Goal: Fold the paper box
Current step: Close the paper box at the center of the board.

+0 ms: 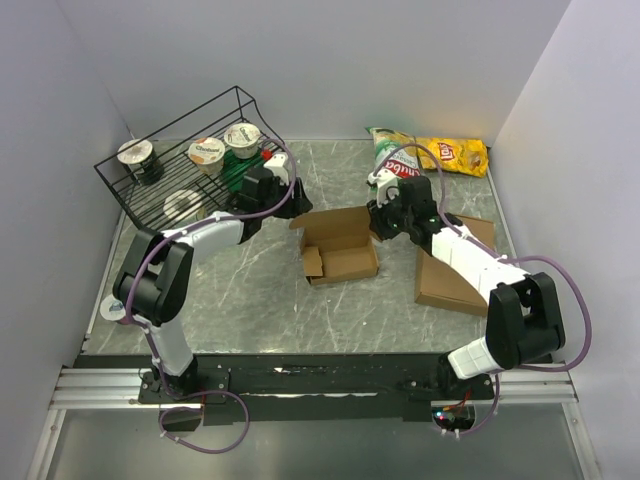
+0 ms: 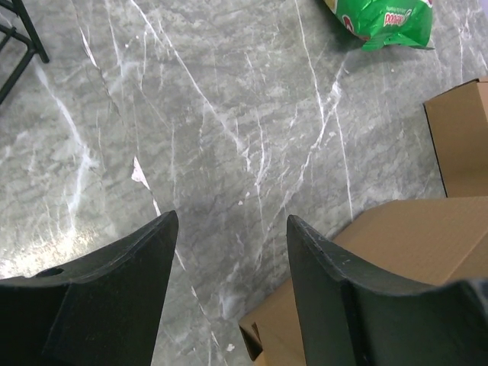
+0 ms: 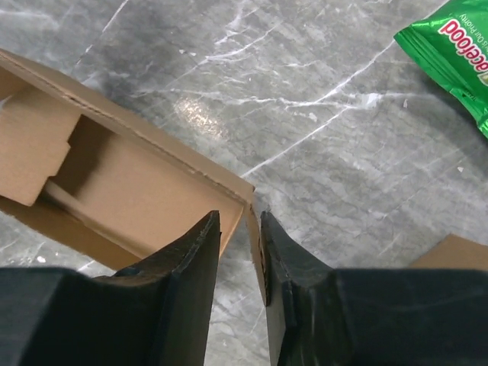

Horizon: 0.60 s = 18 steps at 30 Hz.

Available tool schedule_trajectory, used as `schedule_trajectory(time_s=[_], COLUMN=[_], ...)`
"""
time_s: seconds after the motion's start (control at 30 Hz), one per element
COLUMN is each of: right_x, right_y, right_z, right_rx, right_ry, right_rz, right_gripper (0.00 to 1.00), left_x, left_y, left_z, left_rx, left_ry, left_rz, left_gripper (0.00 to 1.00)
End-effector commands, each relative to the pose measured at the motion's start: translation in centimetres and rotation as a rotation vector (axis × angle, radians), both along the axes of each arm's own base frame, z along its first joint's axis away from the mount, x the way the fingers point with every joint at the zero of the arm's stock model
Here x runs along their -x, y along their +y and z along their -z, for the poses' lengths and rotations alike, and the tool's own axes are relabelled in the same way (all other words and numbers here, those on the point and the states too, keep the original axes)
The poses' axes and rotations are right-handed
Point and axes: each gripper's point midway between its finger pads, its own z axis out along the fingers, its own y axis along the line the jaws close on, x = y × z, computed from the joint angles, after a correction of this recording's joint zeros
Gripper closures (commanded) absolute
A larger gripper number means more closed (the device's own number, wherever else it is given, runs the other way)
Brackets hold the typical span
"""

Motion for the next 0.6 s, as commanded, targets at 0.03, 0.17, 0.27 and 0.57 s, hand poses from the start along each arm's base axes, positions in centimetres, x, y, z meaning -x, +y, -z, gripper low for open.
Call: schedule_trajectory(time_s=[0.03,0.17,0.27,0.57], right_x=[-0.2,-0.6,-0.5,-0.3], right_y=[0.1,-0.5,-0.7,-1.3], right_z=[0.9,1.2,1.2,1.1], right_rx=[0.027,0.053,0.063,0.127], right_ry=[-0.015,-0.020,-0.029,-0.079], right_rz=[0.026,0.065,0.074,0.140], right_gripper=[0.68,0.86,0.88,0.98], left_x=[0.1,-0.2,-0.8,1.9], left_y=[-0.2,0.4,2.7,7.1], left_z=[-3.4,-3.7,-3.7,-1.4], left_rx=[0.068,0.073,0.062,0.083], left_ry=[-0.063,-0.052,-0.041,0.043], left_rz=[-0.021,-0.068,-0.185,-0.275], left_gripper=[0.35,0.25,0.10,0.05])
